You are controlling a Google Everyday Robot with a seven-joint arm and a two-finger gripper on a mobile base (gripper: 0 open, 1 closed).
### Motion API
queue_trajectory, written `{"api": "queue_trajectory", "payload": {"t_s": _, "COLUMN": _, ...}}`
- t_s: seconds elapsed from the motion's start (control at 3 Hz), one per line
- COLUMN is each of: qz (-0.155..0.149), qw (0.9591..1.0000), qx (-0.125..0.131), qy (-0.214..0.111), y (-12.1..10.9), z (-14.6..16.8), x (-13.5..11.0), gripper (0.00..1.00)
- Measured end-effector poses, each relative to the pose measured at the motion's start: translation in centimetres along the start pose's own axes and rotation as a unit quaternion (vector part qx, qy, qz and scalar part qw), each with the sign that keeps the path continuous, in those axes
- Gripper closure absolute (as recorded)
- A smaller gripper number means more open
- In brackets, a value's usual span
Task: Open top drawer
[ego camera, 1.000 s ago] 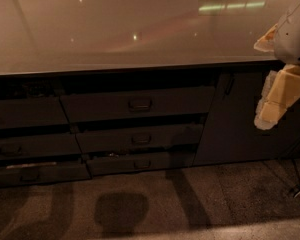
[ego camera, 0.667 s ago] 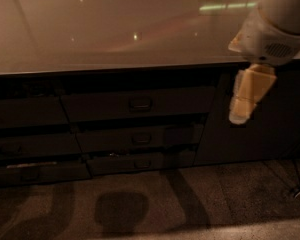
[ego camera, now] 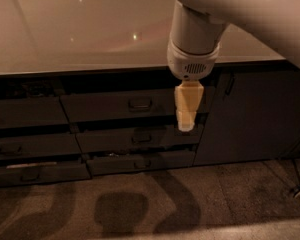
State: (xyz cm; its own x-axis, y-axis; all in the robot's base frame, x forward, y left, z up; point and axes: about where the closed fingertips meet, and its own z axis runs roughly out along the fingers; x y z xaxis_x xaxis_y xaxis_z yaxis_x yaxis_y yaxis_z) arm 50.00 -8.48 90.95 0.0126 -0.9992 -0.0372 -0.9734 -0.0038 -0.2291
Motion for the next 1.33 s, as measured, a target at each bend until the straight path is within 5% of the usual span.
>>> {"api": "queue_trajectory", "payload": {"t_s": 0.67, "qz": -0.006, "qw": 0.9999, "qx": 0.009, "qy": 0.004, "y": -0.1, "z": -0.5, "x": 0.6, "gripper": 0.00}}
{"api": "queue_trajectory", "payload": {"t_s": 1.0, "qz": -0.053, "qw": 0.9968, "qx": 0.055, "qy": 0.025, "y": 1.5, "z": -0.9, "x": 1.6, "gripper": 0.00}}
{"api": "queue_trajectory", "payload": {"t_s": 1.33, "qz": -0.086, "qw": 0.9922, "qx": 0.089, "qy": 0.012, "y": 3.4, "z": 0.8, "x": 3.0, "gripper": 0.00}}
